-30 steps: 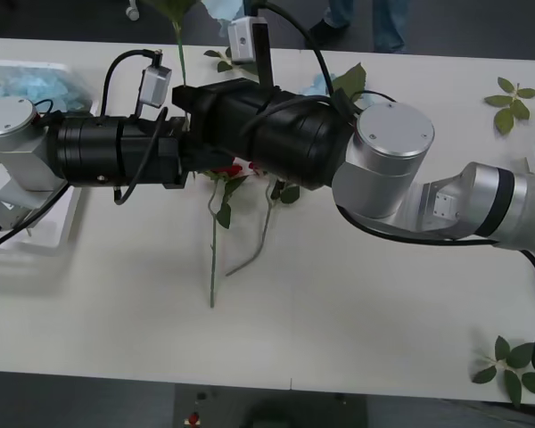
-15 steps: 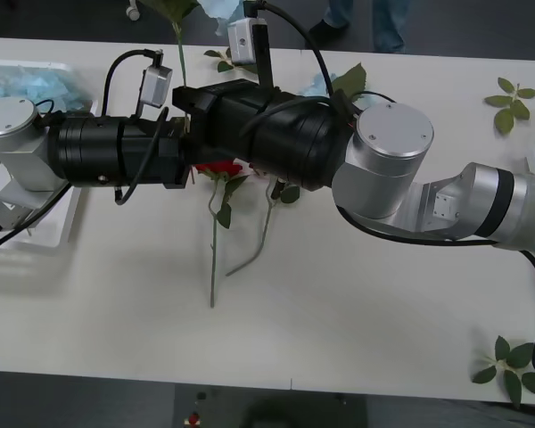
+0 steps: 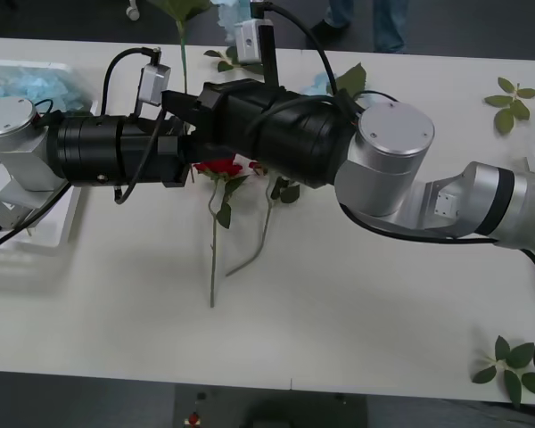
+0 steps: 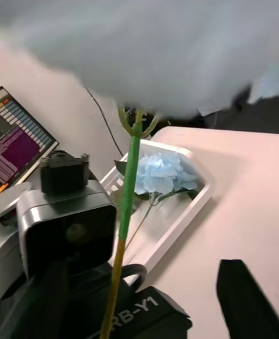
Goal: Put the red flowers into the right box and the blue flowers into the left box
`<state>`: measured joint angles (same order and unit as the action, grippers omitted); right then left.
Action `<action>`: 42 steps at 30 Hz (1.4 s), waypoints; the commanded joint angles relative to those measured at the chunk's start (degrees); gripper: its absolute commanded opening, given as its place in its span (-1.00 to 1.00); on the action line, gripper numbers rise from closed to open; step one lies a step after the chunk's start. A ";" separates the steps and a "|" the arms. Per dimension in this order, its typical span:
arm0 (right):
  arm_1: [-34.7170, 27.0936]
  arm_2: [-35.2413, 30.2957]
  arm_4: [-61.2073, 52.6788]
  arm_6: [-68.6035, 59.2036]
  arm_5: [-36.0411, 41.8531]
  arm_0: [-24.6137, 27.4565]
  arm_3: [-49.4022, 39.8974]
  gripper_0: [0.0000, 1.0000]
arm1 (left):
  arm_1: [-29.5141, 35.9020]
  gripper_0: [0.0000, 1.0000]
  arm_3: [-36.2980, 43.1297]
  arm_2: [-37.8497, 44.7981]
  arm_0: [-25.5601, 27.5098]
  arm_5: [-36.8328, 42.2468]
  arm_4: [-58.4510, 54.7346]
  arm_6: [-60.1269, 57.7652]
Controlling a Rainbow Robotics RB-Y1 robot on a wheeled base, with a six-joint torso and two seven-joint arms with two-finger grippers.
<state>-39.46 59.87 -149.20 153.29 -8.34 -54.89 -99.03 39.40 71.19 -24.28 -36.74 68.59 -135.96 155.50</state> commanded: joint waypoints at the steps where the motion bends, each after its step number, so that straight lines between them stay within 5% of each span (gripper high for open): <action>1: -0.53 -1.16 -0.12 -1.24 -0.36 -2.06 -1.95 1.00 | 1.38 -1.00 1.24 0.20 -1.94 -0.04 -1.33 -0.50; 12: -10.19 -3.10 -1.70 -3.44 -0.45 -2.41 -9.69 1.00 | 6.83 -1.00 1.24 4.07 1.14 -0.04 -4.93 -0.50; 20: -32.43 -3.27 -3.37 -12.49 5.79 -2.41 -20.85 1.00 | 11.40 -1.00 1.24 9.96 6.06 -1.18 -8.45 -0.50; 25: -47.28 -4.33 -5.31 -18.64 18.01 -2.41 -19.97 1.00 | 14.92 -1.00 0.62 14.53 9.75 -3.46 -11.26 -0.50; 32: -52.03 -7.05 -0.74 -22.24 52.11 -2.41 2.62 1.00 | 20.02 -1.00 -8.52 15.93 10.37 -7.16 -11.70 -0.50; 36: -46.49 -9.60 7.53 -22.95 70.48 -4.35 21.16 1.00 | 23.36 -1.00 -10.98 15.85 10.37 -12.43 -4.84 -0.50; 42: -36.65 -9.51 23.87 -29.28 82.26 -11.90 38.21 1.00 | 27.84 -1.00 -11.07 15.85 10.72 -17.70 10.71 -9.25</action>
<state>-79.39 50.23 -129.64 130.27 71.70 -60.92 -63.20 63.57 59.32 -8.35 -25.47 52.30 -129.21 154.90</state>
